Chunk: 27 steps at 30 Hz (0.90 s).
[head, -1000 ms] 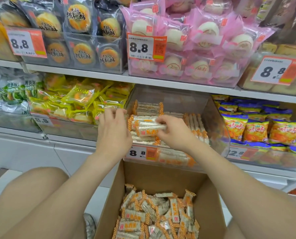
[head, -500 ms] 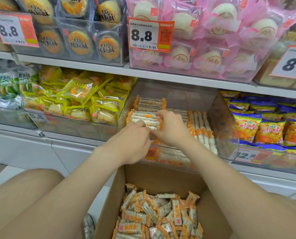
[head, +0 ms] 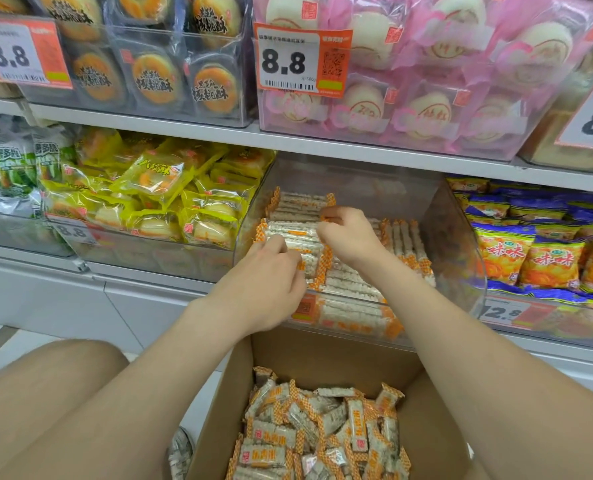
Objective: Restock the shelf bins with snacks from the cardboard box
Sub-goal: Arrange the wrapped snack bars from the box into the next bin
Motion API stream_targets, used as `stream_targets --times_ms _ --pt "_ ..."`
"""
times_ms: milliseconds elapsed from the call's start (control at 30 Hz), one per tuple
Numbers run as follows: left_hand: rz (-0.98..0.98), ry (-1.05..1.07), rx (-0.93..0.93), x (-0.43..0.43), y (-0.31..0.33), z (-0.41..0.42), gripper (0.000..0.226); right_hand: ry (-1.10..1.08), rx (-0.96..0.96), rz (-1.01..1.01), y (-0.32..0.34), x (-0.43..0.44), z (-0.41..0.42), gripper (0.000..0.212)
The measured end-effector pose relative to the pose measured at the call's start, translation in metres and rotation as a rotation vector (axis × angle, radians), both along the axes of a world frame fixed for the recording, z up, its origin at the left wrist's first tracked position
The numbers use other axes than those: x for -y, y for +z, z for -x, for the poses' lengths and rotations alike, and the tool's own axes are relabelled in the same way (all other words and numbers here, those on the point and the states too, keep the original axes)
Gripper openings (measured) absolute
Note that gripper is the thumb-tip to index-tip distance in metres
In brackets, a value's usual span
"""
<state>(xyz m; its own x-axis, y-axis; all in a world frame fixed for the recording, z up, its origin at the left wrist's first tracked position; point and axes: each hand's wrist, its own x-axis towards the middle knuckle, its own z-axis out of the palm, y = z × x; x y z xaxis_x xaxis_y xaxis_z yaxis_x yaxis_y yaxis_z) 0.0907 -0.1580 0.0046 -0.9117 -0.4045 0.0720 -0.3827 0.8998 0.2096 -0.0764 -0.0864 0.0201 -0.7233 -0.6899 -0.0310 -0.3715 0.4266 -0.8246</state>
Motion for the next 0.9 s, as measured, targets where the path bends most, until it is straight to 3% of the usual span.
stream_targets --times_ms 133,300,433,533,633,700,833,900 --pt "-0.025 -0.029 -0.083 -0.007 -0.002 -0.002 0.033 0.066 -0.149 -0.113 -0.006 0.000 0.001 0.058" --pt "-0.022 -0.007 -0.126 0.000 -0.006 -0.004 0.033 -0.014 -0.256 -0.142 -0.005 -0.007 0.009 0.070" --pt "-0.028 0.008 -0.253 -0.002 -0.002 -0.010 0.031 -0.066 -0.452 -0.135 0.011 -0.034 -0.007 0.042" --pt "0.027 0.030 -0.451 -0.019 0.009 -0.026 0.020 0.054 -0.501 -0.016 0.024 -0.070 -0.042 0.022" --pt "0.056 0.181 -0.594 -0.044 0.011 -0.050 0.007 0.249 -0.464 -0.030 0.027 -0.107 -0.081 0.019" --pt "-0.062 0.195 -0.432 -0.058 -0.007 -0.061 0.009 0.365 -0.423 -0.183 0.010 -0.126 -0.095 0.018" --pt "-0.160 -0.039 0.341 -0.082 -0.065 -0.075 0.017 0.550 -0.373 -0.584 -0.050 -0.149 -0.100 0.027" --pt "-0.167 -0.139 0.618 -0.086 -0.103 -0.074 0.022 0.542 -0.324 -0.718 -0.081 -0.154 -0.094 0.030"
